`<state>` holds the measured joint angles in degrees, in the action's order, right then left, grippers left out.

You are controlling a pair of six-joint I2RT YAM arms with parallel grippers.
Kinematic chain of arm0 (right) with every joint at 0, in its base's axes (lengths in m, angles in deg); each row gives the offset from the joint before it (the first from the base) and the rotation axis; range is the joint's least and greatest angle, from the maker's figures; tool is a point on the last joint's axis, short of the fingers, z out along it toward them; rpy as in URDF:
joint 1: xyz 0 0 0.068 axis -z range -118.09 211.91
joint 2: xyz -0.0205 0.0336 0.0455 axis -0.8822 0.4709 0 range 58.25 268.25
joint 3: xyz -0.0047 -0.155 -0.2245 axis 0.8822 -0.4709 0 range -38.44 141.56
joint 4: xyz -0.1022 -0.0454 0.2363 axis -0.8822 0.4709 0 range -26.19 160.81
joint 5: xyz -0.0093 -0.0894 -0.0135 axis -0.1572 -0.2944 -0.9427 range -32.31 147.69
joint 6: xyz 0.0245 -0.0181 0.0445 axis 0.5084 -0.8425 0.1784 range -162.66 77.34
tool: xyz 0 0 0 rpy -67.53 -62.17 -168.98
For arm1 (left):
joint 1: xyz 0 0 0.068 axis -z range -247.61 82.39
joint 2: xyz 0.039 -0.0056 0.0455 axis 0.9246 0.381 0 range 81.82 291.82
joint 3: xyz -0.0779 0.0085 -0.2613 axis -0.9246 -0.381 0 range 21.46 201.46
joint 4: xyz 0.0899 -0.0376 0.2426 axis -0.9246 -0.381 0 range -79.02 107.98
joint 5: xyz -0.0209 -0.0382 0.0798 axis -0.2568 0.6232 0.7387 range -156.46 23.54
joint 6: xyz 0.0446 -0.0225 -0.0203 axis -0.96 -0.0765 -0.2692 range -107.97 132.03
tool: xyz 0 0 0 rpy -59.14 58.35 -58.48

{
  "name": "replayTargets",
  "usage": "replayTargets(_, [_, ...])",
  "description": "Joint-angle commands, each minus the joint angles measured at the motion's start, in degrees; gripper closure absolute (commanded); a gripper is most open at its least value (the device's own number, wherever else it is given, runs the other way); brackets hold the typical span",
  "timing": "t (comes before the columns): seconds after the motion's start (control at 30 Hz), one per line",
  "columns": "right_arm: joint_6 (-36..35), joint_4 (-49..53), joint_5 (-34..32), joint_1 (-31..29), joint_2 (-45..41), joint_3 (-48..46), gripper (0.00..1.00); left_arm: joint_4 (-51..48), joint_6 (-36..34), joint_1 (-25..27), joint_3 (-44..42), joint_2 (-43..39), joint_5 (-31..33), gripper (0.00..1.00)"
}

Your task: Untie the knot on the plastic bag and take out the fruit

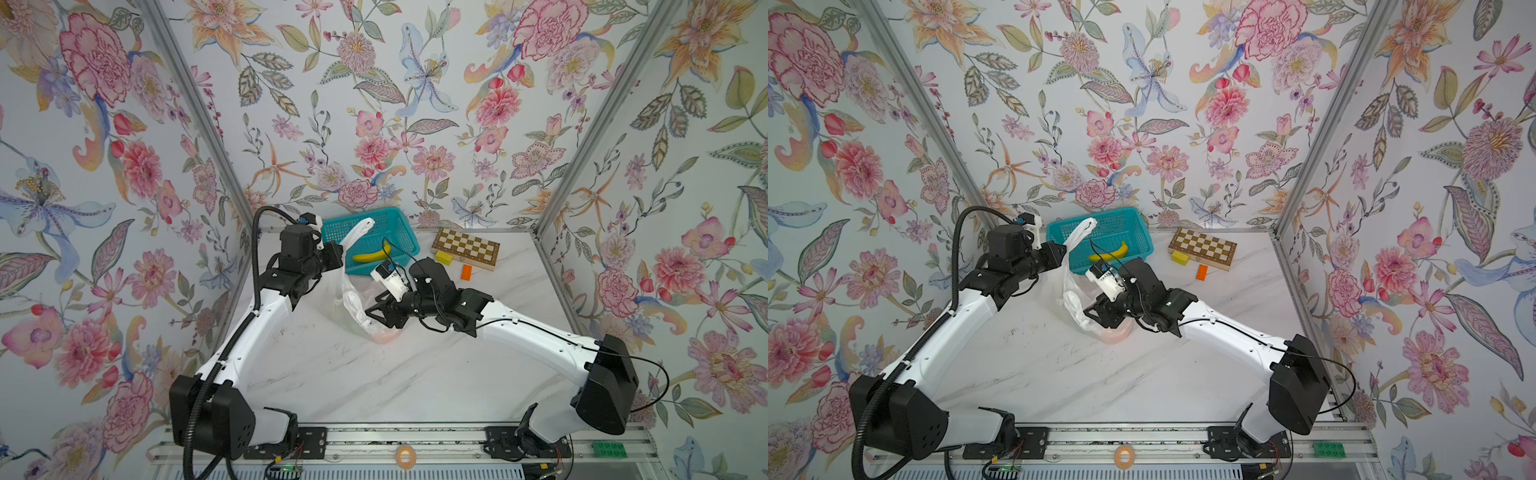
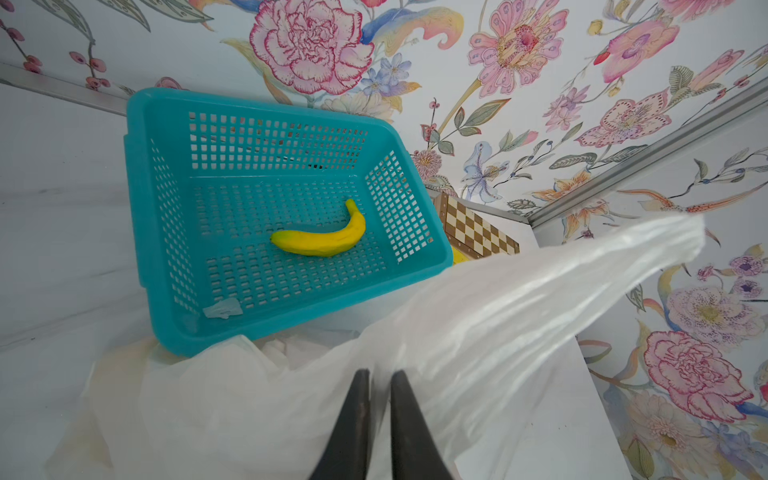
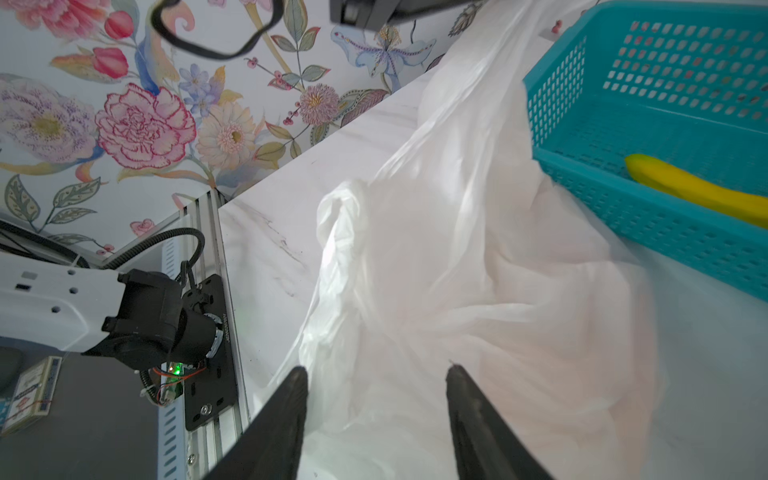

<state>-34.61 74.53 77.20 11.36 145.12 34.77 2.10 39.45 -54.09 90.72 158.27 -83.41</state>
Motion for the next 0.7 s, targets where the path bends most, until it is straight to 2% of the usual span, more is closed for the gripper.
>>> replayTargets(0.0, [1.8,-3.7,0.5,1.9,-4.0,2.5,0.33,-2.8,1.5,0.3,-2.1,-3.5,2.8,0.80])
replayTargets(0.07, [4.2,-6.7,-1.4,3.2,-4.6,2.5,0.22,-4.5,3.4,0.4,-3.2,-5.3,3.6,0.73])
replayTargets(0.1, [6.3,-7.7,-2.1,4.0,-4.4,2.8,0.21,-5.1,4.1,0.3,-3.9,-6.2,3.9,0.68])
replayTargets(0.17, [11.6,-7.8,-1.4,6.5,-2.2,5.0,0.21,-6.3,5.7,0.3,-5.8,-9.1,4.9,0.60])
replayTargets(0.23, [13.9,-4.1,-0.9,7.6,1.2,9.0,0.21,-7.8,7.5,0.4,-7.3,-12.1,6.2,0.54])
replayTargets(0.43, [13.8,9.9,3.2,7.5,13.1,23.0,0.29,-13.8,14.3,0.4,-11.7,-20.5,7.0,0.41])
replayTargets(0.57, [11.1,14.3,4.8,6.5,17.2,25.6,0.34,-16.9,15.9,0.4,-14.8,-25.5,5.4,0.32])
replayTargets(0.67, [9.2,14.7,5.4,5.6,18.4,24.8,0.34,-17.0,15.1,0.4,-16.8,-27.2,1.3,0.23])
